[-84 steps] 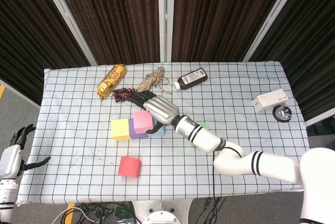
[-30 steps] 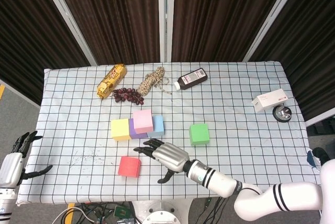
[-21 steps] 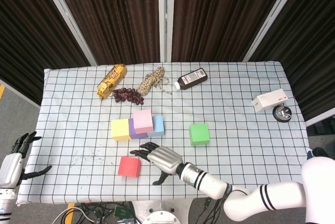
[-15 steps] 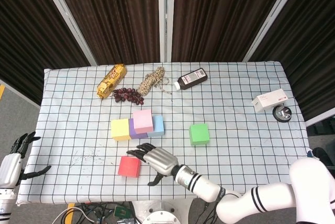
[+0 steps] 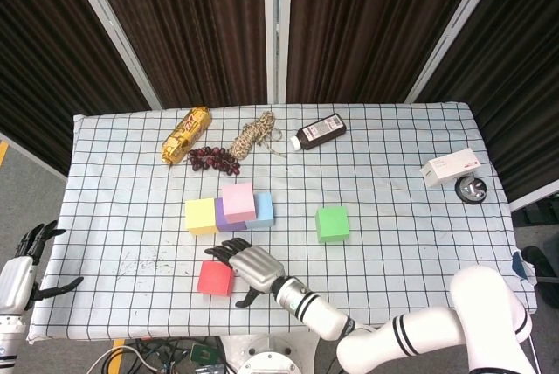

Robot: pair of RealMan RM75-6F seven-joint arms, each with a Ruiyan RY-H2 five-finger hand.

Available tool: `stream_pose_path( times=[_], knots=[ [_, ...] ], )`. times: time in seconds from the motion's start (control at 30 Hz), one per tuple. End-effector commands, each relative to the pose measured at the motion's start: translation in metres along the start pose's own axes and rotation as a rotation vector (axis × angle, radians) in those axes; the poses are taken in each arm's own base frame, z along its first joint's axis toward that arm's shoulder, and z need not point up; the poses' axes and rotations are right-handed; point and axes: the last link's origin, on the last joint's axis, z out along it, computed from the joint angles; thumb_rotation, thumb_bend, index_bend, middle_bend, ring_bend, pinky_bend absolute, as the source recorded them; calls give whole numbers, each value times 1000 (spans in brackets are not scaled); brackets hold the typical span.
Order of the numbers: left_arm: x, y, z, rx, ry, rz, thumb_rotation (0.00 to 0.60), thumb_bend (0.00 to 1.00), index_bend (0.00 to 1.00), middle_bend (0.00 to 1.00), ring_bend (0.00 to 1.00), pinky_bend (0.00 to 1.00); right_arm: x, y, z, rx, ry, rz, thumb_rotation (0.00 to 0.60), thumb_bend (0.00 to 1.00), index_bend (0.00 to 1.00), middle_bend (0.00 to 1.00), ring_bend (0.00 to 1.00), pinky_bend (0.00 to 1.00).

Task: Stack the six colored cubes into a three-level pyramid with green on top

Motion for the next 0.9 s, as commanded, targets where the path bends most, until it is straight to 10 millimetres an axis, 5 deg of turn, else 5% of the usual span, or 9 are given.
stream_pose_path(
  times=[0.03, 0.37, 0.9],
  knots=[
    [-1, -1, 0, 3, -2, -1, 600, 0, 41, 184, 1, 44, -3, -2, 3, -7, 2, -1, 600, 2, 0, 105, 0, 0],
    [-1, -4, 0, 7, 1, -3, 600, 0, 42, 183, 0, 45, -15, -5, 14, -47, 2, -16, 600, 10, 0, 151, 0, 0],
    [-5, -4, 1, 3, -8, -1, 600, 0, 41, 183, 0, 45, -8, -2, 15, -64, 80, -25, 600, 171, 0, 316, 0, 0]
  ],
)
